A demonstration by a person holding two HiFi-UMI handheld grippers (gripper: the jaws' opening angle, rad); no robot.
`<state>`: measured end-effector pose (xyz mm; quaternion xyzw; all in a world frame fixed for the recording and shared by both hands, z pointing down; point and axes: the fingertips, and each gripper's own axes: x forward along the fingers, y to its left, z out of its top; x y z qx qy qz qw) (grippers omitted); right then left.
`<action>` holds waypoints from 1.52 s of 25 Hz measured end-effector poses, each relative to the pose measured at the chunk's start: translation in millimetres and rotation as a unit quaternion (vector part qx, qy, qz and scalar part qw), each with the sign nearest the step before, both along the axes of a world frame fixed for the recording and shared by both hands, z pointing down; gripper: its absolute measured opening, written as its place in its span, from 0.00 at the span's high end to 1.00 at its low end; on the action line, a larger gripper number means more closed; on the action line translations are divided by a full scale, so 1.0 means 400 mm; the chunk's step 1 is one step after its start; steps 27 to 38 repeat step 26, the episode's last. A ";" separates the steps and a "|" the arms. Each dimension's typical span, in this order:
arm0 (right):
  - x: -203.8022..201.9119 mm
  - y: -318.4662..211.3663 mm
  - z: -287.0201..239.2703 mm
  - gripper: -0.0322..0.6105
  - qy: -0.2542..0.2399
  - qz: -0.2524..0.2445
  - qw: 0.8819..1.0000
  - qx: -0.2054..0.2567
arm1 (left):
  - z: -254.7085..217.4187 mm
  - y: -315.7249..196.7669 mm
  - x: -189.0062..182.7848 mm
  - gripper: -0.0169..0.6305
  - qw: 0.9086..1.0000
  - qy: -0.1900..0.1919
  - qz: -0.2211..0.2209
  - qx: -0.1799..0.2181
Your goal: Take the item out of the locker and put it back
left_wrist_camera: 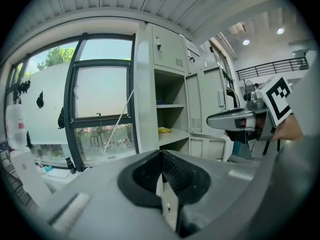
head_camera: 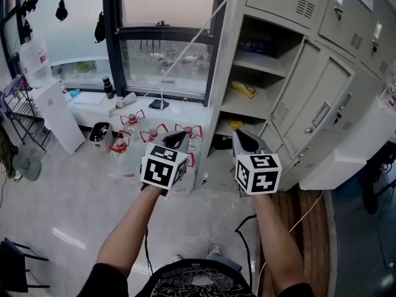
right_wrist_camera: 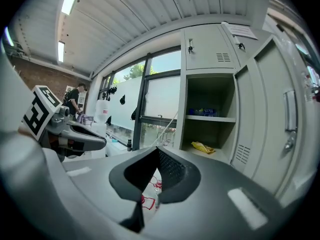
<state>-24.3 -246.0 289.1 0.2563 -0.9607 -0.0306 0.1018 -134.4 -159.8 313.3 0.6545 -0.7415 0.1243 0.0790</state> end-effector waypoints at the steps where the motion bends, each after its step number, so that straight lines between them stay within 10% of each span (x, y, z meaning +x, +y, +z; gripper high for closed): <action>1: 0.001 0.002 0.001 0.91 0.001 0.001 1.000 -0.001 | -0.003 0.002 -0.001 0.97 1.000 0.002 0.002 0.001; 38: 0.030 0.001 -0.005 0.91 -0.019 0.014 1.000 -0.007 | -0.036 -0.015 -0.005 0.97 1.000 -0.003 0.016 0.010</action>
